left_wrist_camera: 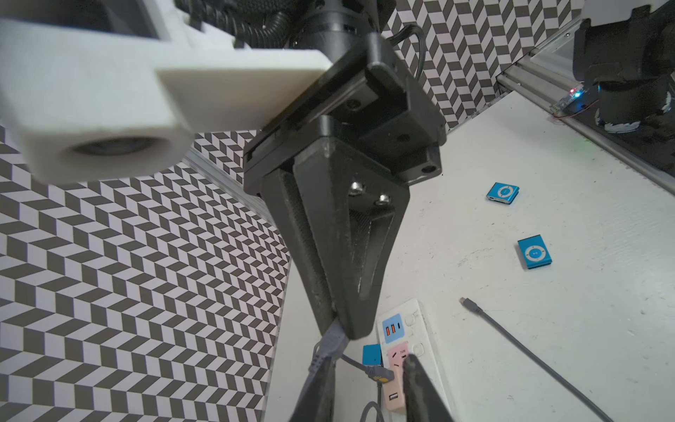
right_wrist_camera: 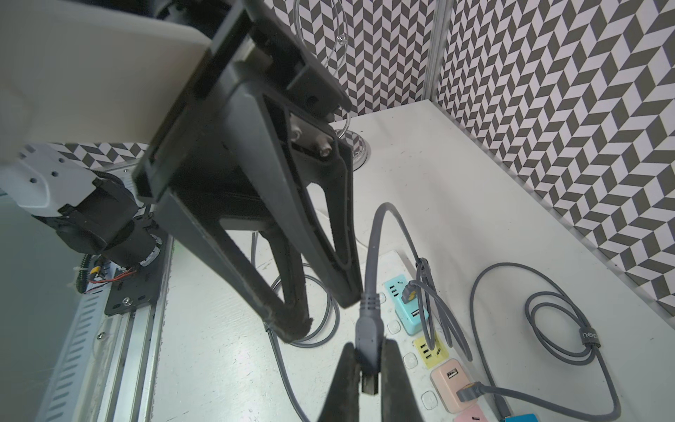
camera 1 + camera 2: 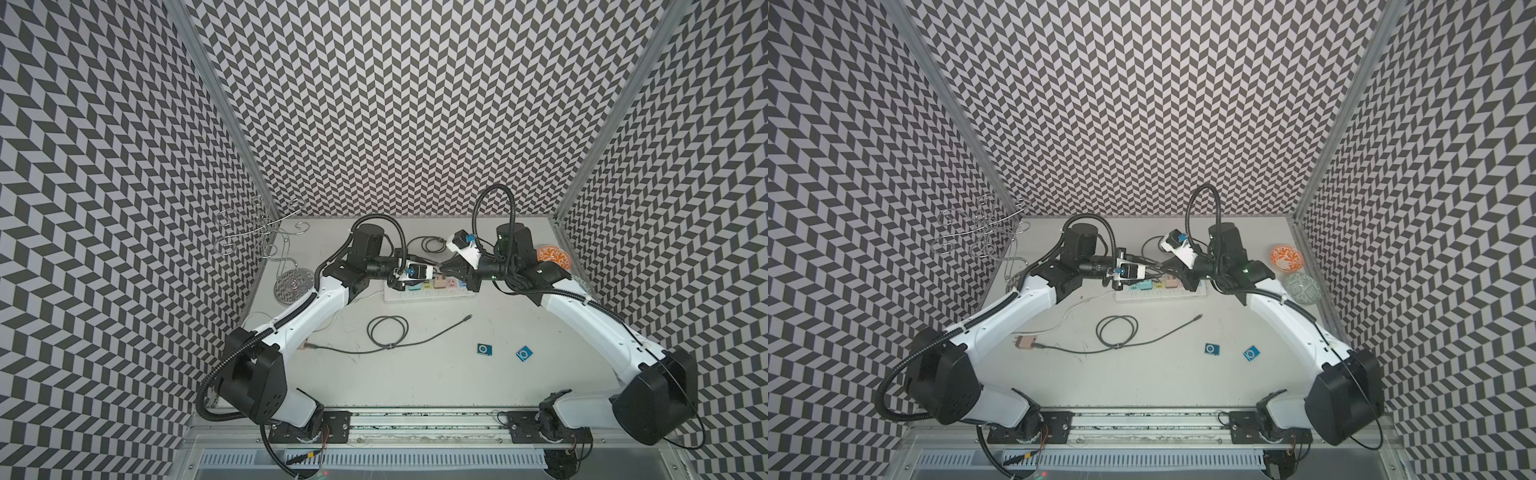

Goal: Charge mp3
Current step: Pick up the charging cable from the center of the board.

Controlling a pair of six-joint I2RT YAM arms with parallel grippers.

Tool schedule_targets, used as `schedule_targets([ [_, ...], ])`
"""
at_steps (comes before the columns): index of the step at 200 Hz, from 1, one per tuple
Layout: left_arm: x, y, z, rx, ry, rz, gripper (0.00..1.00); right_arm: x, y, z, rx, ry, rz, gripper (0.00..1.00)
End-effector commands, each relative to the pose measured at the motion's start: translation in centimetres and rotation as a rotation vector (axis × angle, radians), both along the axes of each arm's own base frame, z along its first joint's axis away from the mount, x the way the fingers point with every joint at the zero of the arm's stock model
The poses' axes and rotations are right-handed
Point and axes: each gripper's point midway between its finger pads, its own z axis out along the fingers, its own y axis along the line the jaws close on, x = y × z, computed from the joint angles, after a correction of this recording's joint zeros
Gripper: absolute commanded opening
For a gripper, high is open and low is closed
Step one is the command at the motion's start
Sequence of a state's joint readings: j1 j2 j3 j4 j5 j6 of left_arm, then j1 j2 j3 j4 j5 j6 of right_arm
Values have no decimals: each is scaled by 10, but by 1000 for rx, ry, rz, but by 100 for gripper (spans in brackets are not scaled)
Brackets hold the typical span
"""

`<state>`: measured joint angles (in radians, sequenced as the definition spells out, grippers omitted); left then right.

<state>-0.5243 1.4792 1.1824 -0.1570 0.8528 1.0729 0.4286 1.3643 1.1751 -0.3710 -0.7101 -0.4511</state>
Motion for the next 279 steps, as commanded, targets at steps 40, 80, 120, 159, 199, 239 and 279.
schedule_targets([
  [40,-6,0,19,-31,-52,-2,41,-24,0,7,12,-82,118,7],
  [80,-9,4,32,-35,-100,1,47,-30,2,3,5,-79,144,6],
  [120,-2,3,22,5,-101,16,48,-36,4,-4,-32,-87,167,6],
  [159,-1,2,8,29,-74,5,44,-39,6,0,-27,-98,178,6],
  [199,-5,-5,-1,47,-54,-10,35,-41,7,-1,-29,-96,186,6],
  [239,-10,-10,-6,59,-49,-21,30,-43,8,1,-19,-97,196,6],
  [279,-12,-12,-9,65,-43,-27,12,-43,8,3,-15,-102,196,6],
])
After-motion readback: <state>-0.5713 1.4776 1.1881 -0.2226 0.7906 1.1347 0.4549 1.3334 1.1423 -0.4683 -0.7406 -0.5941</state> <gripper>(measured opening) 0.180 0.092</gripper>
